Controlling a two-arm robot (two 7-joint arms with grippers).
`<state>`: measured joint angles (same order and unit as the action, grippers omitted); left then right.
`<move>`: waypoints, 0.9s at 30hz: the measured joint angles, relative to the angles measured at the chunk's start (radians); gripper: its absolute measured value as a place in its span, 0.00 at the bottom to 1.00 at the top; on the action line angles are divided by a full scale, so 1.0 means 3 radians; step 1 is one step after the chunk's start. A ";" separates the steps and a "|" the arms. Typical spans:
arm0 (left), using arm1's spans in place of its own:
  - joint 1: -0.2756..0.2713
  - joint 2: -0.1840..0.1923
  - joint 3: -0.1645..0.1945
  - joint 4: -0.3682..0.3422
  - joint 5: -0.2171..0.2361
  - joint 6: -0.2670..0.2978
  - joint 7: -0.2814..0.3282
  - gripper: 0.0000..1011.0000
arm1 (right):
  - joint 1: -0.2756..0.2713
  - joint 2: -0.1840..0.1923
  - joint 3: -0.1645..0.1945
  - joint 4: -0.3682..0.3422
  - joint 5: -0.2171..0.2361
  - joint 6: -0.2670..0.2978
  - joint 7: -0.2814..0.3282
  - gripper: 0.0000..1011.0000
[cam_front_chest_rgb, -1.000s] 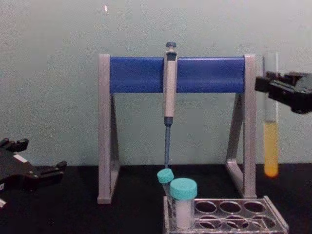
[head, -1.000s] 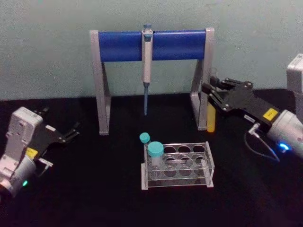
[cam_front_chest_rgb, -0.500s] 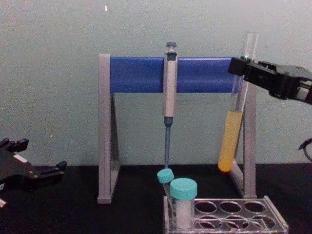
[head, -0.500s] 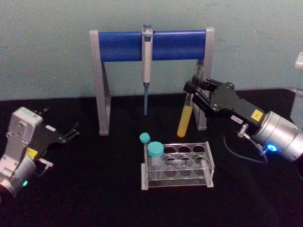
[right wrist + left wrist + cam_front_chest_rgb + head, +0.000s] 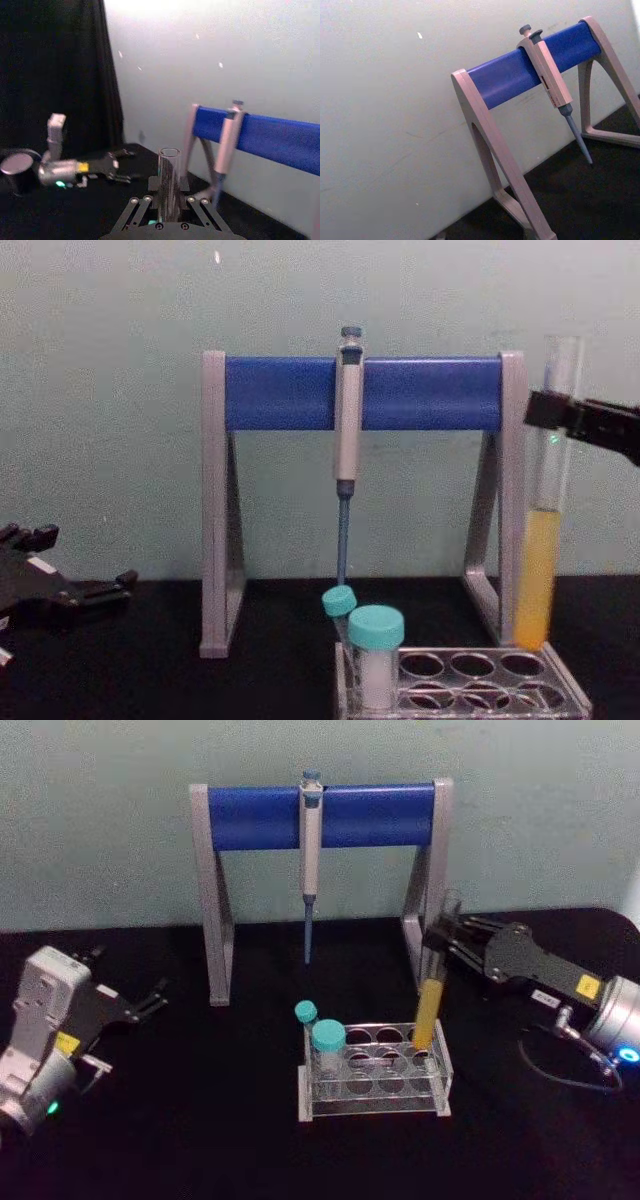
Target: Pick up the test tube from the test tube rack, shake it, then place it back into the test tube rack.
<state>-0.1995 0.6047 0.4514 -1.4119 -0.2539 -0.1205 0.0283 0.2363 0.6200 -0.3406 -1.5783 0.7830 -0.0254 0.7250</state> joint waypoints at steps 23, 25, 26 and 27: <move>0.0000 0.0000 0.0000 0.0000 0.0000 0.0000 0.0000 0.99 | 0.0038 -0.0170 -0.0034 -0.0120 -0.1127 -0.0168 -0.1143 0.23; 0.0000 0.0000 0.0000 0.0000 0.0000 0.0000 0.0000 0.99 | 0.0072 -0.0258 -0.0043 -0.0051 -0.1116 -0.0247 -0.1090 0.23; 0.0000 0.0000 0.0000 0.0000 0.0000 0.0000 0.0000 0.99 | 0.0083 -0.0285 -0.0046 -0.0028 -0.1101 -0.0271 -0.1065 0.23; 0.0000 0.0000 0.0000 0.0000 0.0000 0.0000 0.0000 0.99 | 0.0107 -0.0342 -0.0055 0.0016 -0.1065 -0.0310 -0.0999 0.23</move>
<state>-0.1995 0.6046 0.4514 -1.4120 -0.2539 -0.1205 0.0283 0.2683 0.5174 -0.3572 -1.5736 0.4635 -0.1184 0.4254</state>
